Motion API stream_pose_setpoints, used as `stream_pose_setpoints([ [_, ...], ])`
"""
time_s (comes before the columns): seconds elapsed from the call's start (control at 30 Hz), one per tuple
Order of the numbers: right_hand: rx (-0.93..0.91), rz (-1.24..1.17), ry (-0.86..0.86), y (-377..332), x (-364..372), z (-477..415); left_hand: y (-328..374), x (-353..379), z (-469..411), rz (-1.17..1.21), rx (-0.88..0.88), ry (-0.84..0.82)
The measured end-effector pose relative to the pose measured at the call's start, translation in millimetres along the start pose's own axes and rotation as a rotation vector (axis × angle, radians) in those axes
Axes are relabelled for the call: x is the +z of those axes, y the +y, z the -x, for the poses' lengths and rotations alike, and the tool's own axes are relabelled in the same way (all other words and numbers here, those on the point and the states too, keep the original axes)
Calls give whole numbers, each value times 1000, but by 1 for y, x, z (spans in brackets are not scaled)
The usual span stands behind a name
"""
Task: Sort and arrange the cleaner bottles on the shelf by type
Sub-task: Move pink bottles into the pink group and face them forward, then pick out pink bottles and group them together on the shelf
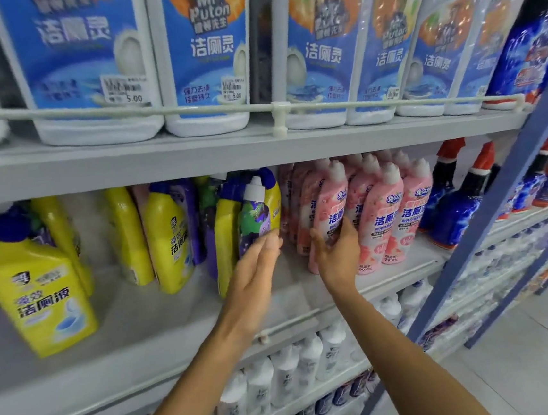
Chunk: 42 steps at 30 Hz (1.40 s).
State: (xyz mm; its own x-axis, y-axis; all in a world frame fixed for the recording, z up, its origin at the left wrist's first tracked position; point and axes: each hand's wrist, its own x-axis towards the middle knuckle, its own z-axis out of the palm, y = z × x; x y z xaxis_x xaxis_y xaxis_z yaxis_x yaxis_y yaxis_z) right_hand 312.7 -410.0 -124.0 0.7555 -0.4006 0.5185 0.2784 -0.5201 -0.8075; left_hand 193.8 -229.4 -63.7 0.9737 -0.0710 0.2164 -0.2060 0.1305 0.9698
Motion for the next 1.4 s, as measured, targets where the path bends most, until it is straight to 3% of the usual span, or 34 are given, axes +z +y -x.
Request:
stream_pose_setpoints([
  [0.4, 33, 90, 84, -9, 16, 11, 4, -137, 49, -180, 44, 289],
  [0.63, 121, 84, -56, -44, -5, 30, -11, -161, 52, -247, 10, 359],
  [0.97, 217, -404, -356, -91, -35, 108, -15, -162, 68, -318, -51, 407],
  [1.4, 224, -594, -640, -141, 21, 153, 6, -215, 114, -335, -69, 775],
])
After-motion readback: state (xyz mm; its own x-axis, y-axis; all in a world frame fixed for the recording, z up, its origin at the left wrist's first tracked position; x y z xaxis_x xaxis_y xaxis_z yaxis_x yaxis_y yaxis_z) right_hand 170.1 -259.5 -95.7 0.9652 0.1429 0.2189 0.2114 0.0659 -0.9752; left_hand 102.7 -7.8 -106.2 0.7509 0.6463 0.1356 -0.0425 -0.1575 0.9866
